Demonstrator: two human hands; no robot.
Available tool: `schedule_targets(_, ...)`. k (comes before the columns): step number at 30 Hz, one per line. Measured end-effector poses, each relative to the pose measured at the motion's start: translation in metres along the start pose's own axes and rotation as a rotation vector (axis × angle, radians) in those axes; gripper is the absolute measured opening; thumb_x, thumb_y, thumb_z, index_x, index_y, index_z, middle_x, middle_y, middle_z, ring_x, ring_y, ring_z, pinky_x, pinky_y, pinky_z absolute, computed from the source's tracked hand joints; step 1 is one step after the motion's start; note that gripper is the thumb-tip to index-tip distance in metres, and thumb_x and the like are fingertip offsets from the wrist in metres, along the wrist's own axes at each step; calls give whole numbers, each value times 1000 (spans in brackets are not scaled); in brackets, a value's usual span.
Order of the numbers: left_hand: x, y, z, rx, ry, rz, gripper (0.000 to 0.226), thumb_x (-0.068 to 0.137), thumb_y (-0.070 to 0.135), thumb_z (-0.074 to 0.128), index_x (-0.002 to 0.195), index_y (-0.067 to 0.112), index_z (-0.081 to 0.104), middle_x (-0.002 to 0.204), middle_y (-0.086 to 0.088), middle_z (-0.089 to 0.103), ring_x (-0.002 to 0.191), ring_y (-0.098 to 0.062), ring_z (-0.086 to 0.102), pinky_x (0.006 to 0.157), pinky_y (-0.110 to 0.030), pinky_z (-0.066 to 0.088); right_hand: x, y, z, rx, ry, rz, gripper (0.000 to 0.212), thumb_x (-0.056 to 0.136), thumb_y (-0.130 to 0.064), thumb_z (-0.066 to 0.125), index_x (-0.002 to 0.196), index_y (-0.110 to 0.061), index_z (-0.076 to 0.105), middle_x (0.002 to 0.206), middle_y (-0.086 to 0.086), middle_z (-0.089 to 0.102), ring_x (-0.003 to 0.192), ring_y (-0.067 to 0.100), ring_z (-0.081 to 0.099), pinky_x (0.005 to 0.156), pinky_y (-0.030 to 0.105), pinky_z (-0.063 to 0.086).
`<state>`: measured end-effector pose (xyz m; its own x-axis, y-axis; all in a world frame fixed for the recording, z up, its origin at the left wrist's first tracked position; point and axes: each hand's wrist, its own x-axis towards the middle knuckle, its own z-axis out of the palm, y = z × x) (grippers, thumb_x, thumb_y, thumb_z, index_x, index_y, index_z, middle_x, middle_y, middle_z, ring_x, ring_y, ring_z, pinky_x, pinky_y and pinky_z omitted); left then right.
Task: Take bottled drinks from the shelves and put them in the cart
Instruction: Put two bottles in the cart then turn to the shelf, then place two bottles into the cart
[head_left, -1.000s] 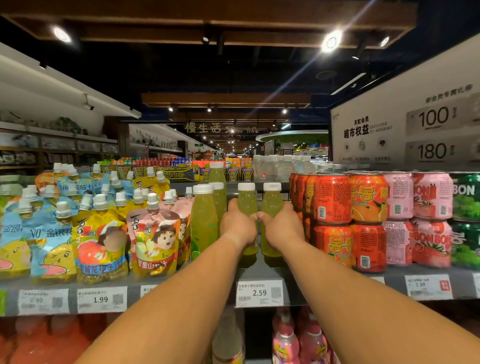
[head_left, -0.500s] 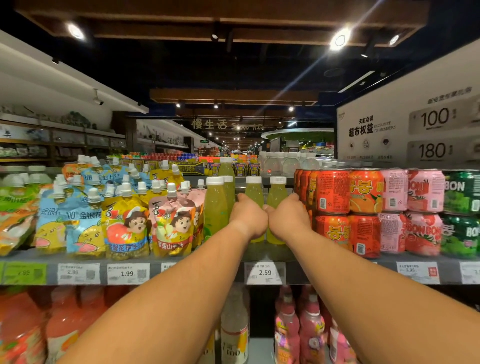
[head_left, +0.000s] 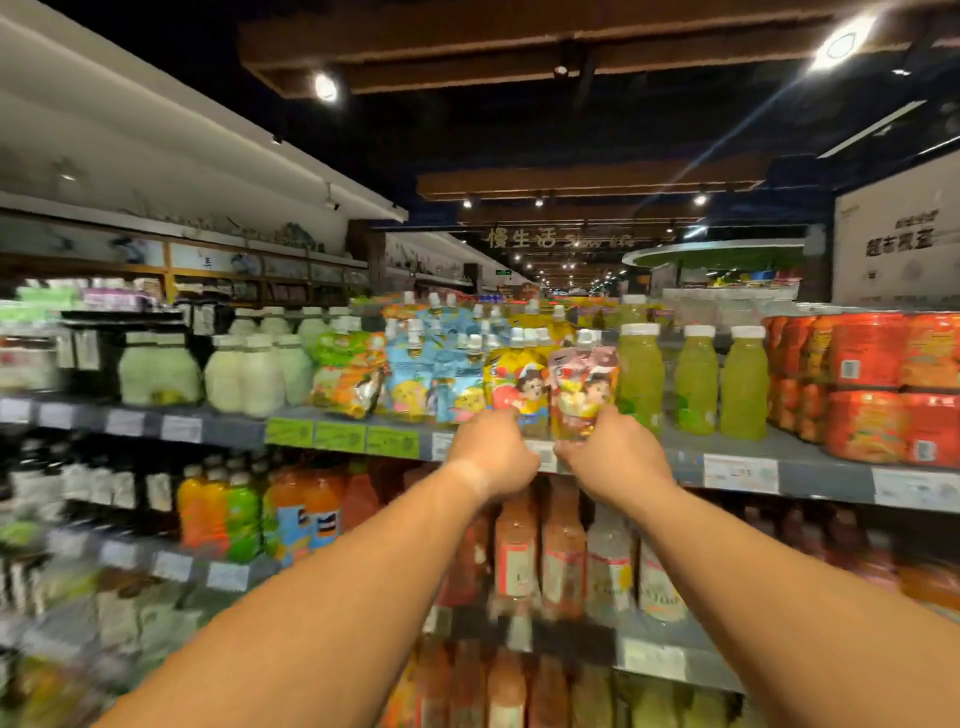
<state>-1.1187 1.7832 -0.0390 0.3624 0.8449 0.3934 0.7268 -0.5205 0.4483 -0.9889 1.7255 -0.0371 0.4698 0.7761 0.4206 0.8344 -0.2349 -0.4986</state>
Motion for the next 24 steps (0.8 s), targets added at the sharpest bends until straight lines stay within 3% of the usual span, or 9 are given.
schedule_targets(6,-89,-163,-115,234,69,-290,47,82,35,68,126,18,65,126,-10,67,117,-30,61,96,-37,51,-71,-139,85,16,-185,-233,52,82,-51,66,113,-11,56,117,13,63,108,35,60,76,36,46)
schedule_targets(12,-185,-291,-213,293,168,-568,57,89,33,66,142,19,51,139,-5,59,125,-27,55,98,-34,47,-142,-278,161,167,-380,-451,47,83,-49,64,113,-14,53,118,11,60,111,35,57,86,41,51)
schedule_targets(15,-223,-340,-248,360,196,-687,45,89,35,64,131,19,59,125,-7,65,112,-28,60,87,-35,51,-170,-338,198,216,-451,-531,51,82,-50,67,116,-14,54,120,11,61,111,34,58,87,39,52)
schedule_targets(22,-271,-444,-297,443,265,-895,30,88,35,63,113,19,63,118,-10,69,107,-30,63,83,-32,49,-201,-451,287,307,-653,-680,49,83,-47,66,117,-13,55,118,11,61,106,34,60,79,37,50)
schedule_targets(24,-276,-475,-304,439,300,-966,37,89,33,63,121,16,62,125,-10,66,114,-30,61,90,-33,50,-205,-476,312,321,-685,-731,54,83,-49,67,119,-11,55,118,11,61,107,33,60,80,36,50)
